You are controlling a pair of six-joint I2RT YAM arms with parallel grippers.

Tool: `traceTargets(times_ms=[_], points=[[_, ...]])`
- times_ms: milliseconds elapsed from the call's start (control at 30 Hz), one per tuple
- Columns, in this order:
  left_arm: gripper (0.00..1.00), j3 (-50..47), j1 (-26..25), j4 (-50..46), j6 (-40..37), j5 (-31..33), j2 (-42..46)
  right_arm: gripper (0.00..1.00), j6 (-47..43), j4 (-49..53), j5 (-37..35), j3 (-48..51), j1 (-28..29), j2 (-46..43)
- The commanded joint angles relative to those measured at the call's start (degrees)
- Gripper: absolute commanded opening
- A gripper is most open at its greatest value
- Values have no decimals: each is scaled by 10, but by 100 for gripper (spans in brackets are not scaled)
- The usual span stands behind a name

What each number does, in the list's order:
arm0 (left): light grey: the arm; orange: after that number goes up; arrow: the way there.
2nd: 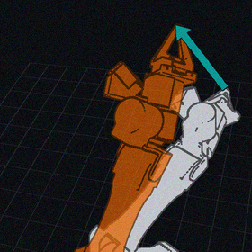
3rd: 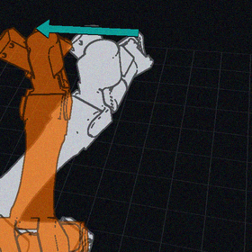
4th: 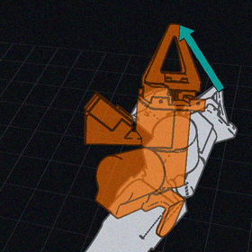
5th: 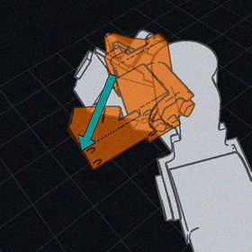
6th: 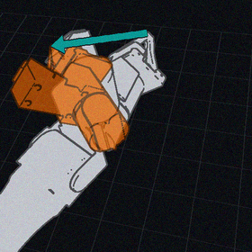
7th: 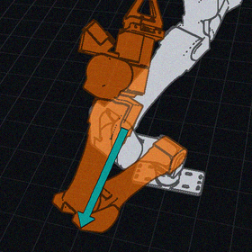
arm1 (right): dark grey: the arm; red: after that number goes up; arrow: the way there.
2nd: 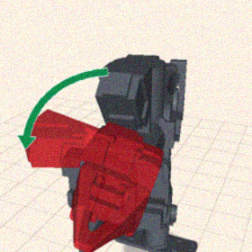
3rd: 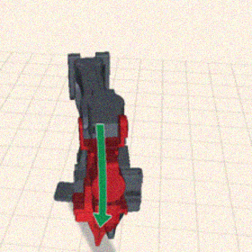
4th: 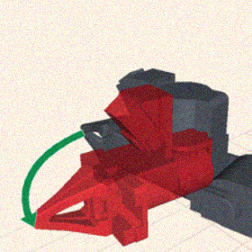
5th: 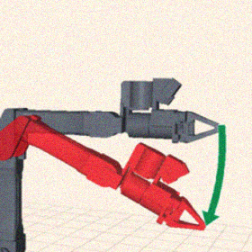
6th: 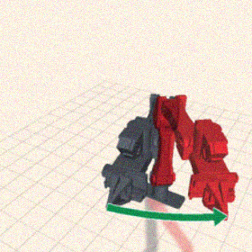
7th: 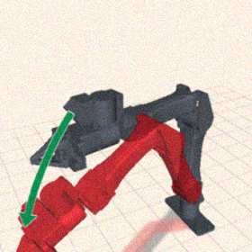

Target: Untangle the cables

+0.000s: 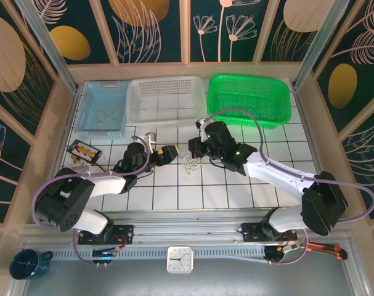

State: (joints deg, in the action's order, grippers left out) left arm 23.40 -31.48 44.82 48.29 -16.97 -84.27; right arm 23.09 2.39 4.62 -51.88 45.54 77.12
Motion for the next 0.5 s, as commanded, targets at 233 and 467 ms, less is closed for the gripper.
traceTargets(times_ms=[233, 467], points=[[77, 26, -6, 61, 24, -17, -53, 0, 13, -33, 18, 14, 0, -41], [68, 40, -9, 82, 32, -25, -86, 0, 14, -39, 25, 17, 0, -46]])
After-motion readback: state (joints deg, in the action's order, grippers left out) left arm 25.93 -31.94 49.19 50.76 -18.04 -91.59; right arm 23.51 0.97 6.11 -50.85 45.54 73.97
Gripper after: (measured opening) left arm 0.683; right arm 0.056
